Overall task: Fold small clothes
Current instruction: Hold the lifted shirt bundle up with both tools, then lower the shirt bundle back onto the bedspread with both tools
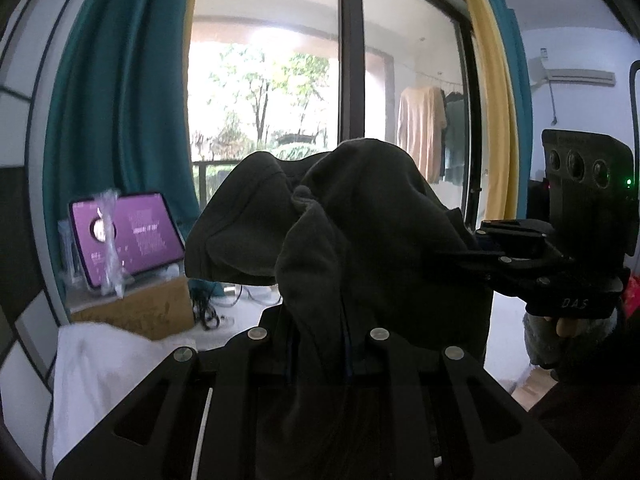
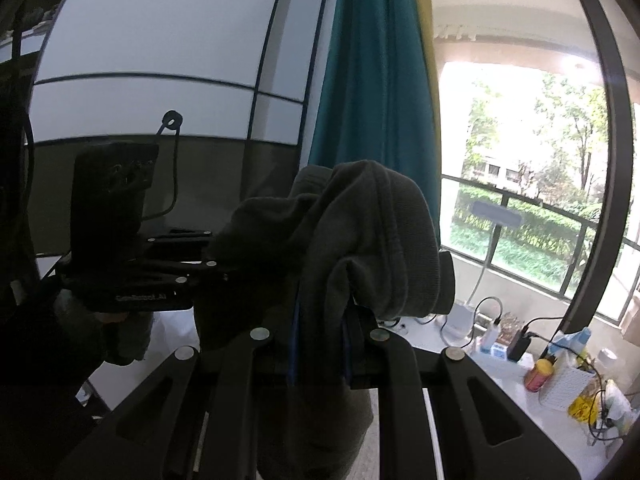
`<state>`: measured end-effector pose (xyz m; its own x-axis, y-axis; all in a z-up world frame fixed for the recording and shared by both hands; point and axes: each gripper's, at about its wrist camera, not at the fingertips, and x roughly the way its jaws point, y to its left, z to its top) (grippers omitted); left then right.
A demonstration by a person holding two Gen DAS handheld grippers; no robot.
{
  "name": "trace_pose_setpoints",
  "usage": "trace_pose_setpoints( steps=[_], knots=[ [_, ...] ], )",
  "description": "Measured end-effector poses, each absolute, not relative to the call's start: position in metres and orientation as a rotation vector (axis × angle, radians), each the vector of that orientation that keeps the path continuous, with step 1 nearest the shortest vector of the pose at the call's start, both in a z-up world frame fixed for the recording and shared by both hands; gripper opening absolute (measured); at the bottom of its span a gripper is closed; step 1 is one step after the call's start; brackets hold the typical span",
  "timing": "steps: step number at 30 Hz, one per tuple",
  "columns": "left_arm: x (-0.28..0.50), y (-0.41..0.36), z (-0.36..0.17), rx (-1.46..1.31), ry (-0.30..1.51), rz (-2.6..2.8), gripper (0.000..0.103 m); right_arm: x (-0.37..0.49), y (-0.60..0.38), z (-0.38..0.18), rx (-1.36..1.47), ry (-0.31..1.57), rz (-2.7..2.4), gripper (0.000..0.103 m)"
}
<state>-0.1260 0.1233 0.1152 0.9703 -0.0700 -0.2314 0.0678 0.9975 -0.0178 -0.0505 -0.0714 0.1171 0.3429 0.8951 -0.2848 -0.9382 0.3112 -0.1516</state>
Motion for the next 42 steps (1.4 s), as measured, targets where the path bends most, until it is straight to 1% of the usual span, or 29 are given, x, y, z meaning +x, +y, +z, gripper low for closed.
trace_pose_setpoints(
  steps=[8, 18, 26, 42],
  knots=[
    [-0.102, 0.137, 0.088, -0.052, 0.306, -0.081, 0.018, -0.028, -0.059, 0.093, -0.314, 0.247, 1.197, 0.016],
    [-0.059, 0.143, 0.067, -0.062, 0.373, -0.100, 0.018, 0.016, -0.051, 0.072, -0.288, 0.348, 1.145, 0.016],
    [-0.019, 0.157, 0.044, -0.057, 0.466, -0.111, 0.018, 0.058, -0.032, 0.046, -0.274, 0.449, 1.123, 0.016],
    [0.048, 0.192, -0.023, -0.061, 0.676, -0.041, 0.018, 0.140, 0.016, -0.030, -0.274, 0.656, 1.110, 0.016]
  ],
)
